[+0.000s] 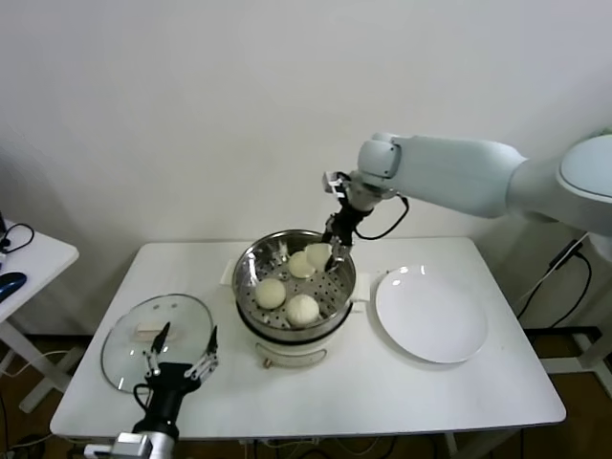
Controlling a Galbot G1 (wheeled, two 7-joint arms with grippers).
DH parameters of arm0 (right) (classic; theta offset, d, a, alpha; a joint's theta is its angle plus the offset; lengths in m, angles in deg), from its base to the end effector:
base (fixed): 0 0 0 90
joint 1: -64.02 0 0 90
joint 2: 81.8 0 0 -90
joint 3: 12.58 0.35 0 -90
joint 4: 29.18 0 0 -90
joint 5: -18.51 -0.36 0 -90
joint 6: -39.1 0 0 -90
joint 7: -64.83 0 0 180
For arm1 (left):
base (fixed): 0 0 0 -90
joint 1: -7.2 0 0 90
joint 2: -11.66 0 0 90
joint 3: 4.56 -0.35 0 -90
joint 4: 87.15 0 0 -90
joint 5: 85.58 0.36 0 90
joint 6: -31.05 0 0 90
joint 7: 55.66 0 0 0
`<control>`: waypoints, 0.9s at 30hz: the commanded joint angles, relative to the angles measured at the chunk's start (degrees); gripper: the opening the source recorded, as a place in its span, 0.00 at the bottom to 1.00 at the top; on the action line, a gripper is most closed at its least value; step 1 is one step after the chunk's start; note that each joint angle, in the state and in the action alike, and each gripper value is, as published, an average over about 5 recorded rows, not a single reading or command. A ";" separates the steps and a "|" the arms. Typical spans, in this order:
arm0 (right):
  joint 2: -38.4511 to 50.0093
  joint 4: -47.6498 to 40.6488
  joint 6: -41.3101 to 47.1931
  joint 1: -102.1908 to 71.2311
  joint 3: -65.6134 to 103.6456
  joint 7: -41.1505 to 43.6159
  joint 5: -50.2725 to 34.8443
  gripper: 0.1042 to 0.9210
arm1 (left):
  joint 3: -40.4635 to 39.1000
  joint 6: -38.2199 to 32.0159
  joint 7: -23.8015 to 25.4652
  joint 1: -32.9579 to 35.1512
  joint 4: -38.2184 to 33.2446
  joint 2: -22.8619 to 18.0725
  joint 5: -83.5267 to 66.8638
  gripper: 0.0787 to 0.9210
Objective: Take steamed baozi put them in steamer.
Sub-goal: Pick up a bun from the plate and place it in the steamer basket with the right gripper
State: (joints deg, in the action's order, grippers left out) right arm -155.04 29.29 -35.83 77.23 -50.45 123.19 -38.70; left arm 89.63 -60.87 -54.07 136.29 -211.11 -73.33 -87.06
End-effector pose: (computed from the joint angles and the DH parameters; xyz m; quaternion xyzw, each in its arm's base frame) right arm 0.6128 0.0767 -0.0496 0.5923 -0.5555 0.4484 0.3736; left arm 0.1388 0.0347 -0.3014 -0.0107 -0.9986 -0.0436 0.0269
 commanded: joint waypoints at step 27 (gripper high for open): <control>-4.13 -6.06 -0.78 -5.79 -4.15 -1.13 5.27 0.66 | -3.27 0.12 -0.19 -0.67 0.30 -0.82 1.02 0.88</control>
State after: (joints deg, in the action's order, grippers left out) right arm -158.48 25.07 -36.42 72.62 -54.58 122.19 -35.05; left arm 86.68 -60.70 -54.27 135.57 -210.98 -74.08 -86.16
